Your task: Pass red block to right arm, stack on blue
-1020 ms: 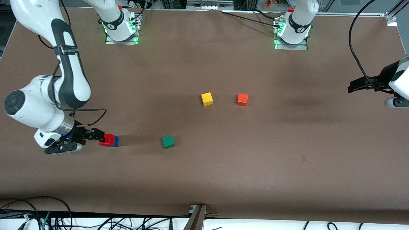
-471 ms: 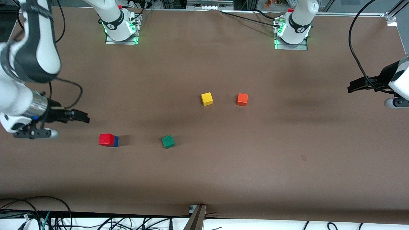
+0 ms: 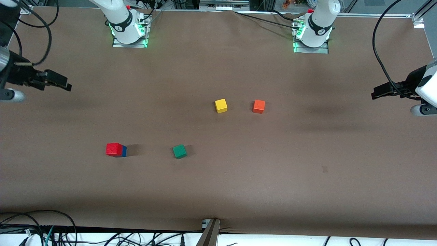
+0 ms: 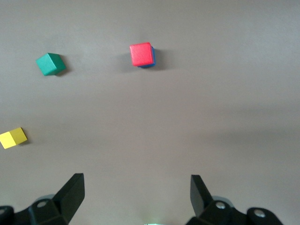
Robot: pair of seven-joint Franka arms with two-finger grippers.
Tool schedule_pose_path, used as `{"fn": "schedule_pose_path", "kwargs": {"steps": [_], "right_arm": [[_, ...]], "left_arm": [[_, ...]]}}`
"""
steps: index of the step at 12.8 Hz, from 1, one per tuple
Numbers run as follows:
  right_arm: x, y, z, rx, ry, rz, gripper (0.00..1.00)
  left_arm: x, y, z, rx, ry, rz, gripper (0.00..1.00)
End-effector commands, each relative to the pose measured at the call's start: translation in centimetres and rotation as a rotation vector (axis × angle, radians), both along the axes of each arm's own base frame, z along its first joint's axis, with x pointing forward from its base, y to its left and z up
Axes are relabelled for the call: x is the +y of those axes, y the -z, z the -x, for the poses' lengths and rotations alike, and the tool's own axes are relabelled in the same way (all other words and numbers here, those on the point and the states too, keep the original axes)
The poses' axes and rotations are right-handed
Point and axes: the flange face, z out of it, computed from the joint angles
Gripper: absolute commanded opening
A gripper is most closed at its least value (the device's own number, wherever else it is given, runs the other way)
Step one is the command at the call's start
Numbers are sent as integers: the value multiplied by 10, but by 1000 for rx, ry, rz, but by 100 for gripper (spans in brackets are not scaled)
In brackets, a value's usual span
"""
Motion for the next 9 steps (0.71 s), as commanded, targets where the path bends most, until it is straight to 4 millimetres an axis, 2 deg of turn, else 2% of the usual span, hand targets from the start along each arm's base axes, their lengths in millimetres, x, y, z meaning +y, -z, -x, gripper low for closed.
{"fn": "schedule_pose_path", "kwargs": {"steps": [1,9], "right_arm": [[-10,7,13,28,5,25,100],[1,-6,4,-5,-41,77,100]], "left_arm": [[1,-5,-3,-3,22,-5,100],[0,-5,-3,-4,22,-3,100]]}}
